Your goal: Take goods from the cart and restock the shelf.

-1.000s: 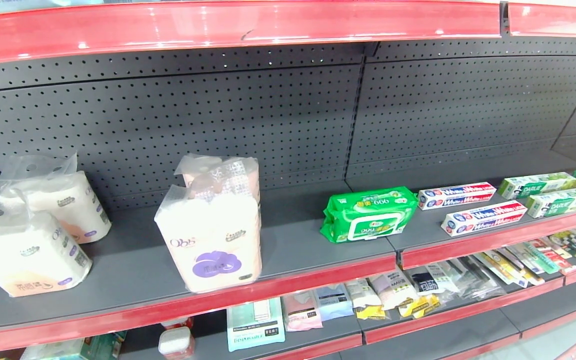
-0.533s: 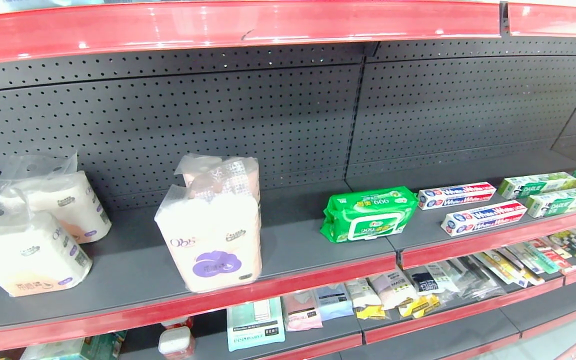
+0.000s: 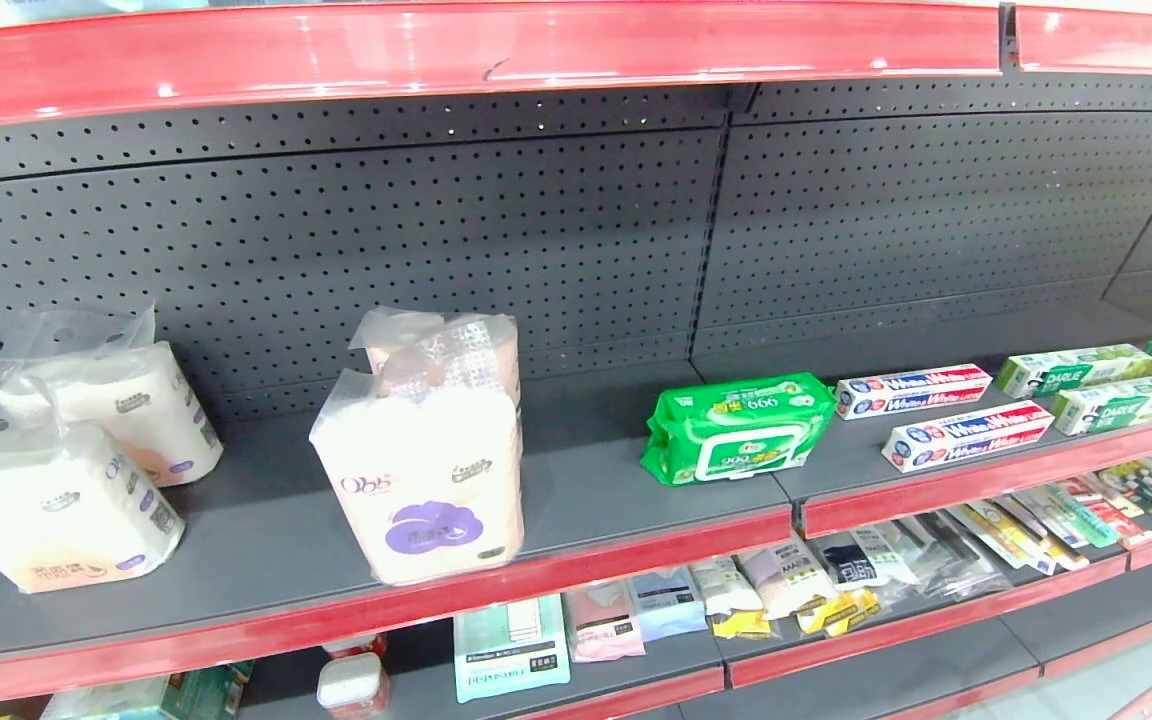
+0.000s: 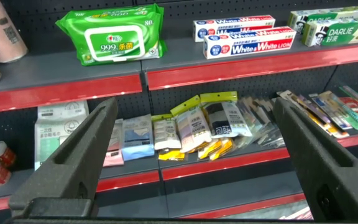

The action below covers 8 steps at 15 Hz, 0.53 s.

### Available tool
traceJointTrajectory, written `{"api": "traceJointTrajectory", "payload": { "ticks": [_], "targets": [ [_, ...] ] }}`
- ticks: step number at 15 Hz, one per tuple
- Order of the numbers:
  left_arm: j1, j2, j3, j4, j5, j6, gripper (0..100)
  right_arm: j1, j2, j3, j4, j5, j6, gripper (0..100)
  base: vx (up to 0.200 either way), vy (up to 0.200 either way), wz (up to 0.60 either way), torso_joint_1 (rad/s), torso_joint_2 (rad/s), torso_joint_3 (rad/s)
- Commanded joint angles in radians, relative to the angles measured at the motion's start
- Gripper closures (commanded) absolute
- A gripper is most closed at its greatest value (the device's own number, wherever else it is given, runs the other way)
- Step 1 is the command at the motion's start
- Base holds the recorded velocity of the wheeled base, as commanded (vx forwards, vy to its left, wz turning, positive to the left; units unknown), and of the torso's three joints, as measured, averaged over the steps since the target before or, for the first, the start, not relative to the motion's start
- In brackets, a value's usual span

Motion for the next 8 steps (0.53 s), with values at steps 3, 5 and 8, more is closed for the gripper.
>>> {"api": "traceJointTrajectory", "payload": {
  "ticks": [3,5,8],
  "targets": [
    [0.002,0.003,0.004,-0.008,-0.058,0.015,0,0.000,0.001,0.000,0.000,0.001,0.001,0,0.000,0.000,0.00,0.000,0.00,0.000],
    [0.000,0.003,0.007,-0.017,-0.173,0.067,0,0.000,0.001,0.000,0.000,-0.001,0.002,0,0.000,0.000,0.00,0.000,0.00,0.000],
    [0.000,0.003,0.002,0.000,-0.297,0.119,0,0.000,0.001,0.000,0.000,-0.001,0.001,0,0.000,0.000,0.00,0.000,0.00,0.000]
  ]
}}
